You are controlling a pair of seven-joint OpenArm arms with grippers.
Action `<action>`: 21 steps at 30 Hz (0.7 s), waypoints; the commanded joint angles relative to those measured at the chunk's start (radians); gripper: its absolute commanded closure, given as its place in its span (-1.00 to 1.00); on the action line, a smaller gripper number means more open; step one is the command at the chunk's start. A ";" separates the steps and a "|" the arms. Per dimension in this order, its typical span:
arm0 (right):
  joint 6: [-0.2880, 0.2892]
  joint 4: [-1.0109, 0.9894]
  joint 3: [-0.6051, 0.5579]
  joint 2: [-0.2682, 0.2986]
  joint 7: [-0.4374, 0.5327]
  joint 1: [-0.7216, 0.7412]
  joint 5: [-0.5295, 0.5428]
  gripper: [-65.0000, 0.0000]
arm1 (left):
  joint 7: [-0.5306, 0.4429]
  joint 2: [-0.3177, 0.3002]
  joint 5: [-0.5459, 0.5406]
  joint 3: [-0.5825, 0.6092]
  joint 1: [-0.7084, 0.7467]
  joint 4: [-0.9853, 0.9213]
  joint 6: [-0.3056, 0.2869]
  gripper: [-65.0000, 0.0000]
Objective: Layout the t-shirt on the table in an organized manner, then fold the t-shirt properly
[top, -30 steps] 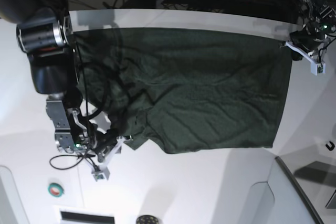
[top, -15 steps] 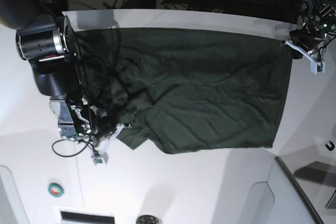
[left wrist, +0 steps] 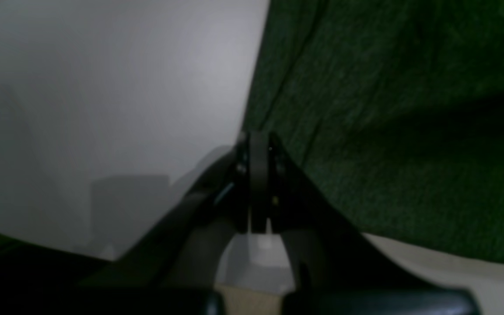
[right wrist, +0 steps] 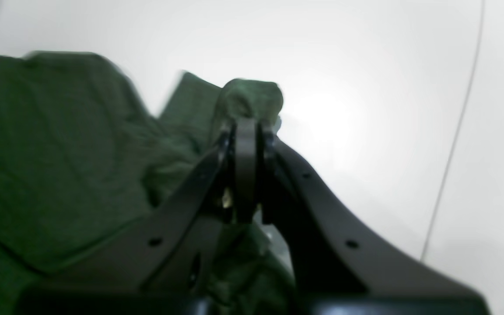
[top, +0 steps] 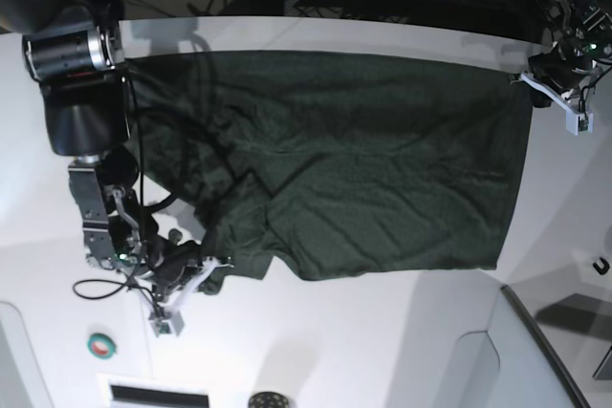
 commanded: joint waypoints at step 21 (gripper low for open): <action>0.109 0.607 -0.068 -0.066 -0.105 -0.192 0.013 1.00 | -0.016 -0.051 -0.014 -0.005 -0.006 0.025 0.002 1.00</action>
